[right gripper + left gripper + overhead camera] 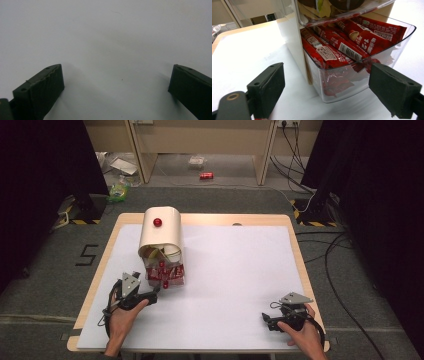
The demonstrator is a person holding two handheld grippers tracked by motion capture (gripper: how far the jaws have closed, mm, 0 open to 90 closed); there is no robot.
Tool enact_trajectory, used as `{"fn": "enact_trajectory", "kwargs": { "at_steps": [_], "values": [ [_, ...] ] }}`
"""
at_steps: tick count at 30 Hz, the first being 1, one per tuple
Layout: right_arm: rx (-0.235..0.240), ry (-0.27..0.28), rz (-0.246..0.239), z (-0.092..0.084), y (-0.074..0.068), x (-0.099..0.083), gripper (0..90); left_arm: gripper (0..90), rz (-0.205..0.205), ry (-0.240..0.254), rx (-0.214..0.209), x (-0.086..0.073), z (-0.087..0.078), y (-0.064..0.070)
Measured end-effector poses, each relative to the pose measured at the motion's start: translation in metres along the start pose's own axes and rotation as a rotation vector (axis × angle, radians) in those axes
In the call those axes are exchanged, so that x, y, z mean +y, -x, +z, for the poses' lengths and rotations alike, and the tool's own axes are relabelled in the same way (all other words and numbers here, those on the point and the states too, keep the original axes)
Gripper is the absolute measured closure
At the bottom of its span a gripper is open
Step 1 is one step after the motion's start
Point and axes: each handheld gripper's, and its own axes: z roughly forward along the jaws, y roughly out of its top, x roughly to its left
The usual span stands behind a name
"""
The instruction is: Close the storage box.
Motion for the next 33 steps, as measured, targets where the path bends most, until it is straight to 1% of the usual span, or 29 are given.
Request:
{"fn": "enact_trajectory", "kwargs": {
  "at_steps": [7, 10, 22, 26, 28, 30, 33],
  "values": [
    [0.000, 0.000, 0.000, 0.000, 0.000, 0.000, 0.2, 12.9, -0.008, 0.001, 0.003, 0.001, 0.002, -0.001],
    [0.000, 0.000, 0.001, 0.000, 0.000, 0.000, 0.2, 12.8, -0.003, 0.000, 0.008, 0.001, 0.003, -0.002],
    [0.000, 0.000, 0.001, 0.000, 0.000, 0.000, 0.2, 12.7, -0.013, -0.006, 0.027, 0.001, 0.007, -0.005],
    [0.000, 0.000, 0.000, 0.000, 0.000, 0.000, 0.2, 12.9, -0.010, -0.008, 0.030, 0.002, 0.009, -0.006],
    [0.000, 0.000, 0.001, 0.000, 0.000, 0.000, 0.2, 12.8, 0.005, -0.012, 0.038, 0.005, 0.009, -0.006],
    [0.000, 0.000, 0.001, 0.000, 0.000, 0.000, 0.2, 12.9, 0.012, -0.005, 0.043, 0.008, 0.009, -0.006],
    [0.000, 0.000, 0.001, 0.000, 0.000, 0.000, 0.2, 12.7, 0.011, 0.003, 0.046, 0.011, 0.009, -0.008]
  ]
}}
